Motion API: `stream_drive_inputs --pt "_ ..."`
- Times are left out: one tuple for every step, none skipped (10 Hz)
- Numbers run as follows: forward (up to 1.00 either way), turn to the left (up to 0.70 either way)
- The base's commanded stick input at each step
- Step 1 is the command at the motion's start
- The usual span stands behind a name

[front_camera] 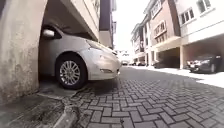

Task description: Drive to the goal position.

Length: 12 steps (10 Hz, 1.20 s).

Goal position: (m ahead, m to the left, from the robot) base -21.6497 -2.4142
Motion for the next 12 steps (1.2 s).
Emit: stream_drive_inputs --pt "0.00 -0.70" --pt "0.00 -0.70" --pt "0.00 -0.70" --pt "0.00 -0.70" --pt "0.00 -0.70" --pt "0.00 -0.70" --pt "0.00 -0.70" --pt "0.00 -0.70" --pt "0.00 -0.70" --pt "0.00 -0.70" --pt "0.00 -0.70" --pt "0.00 -0.70"
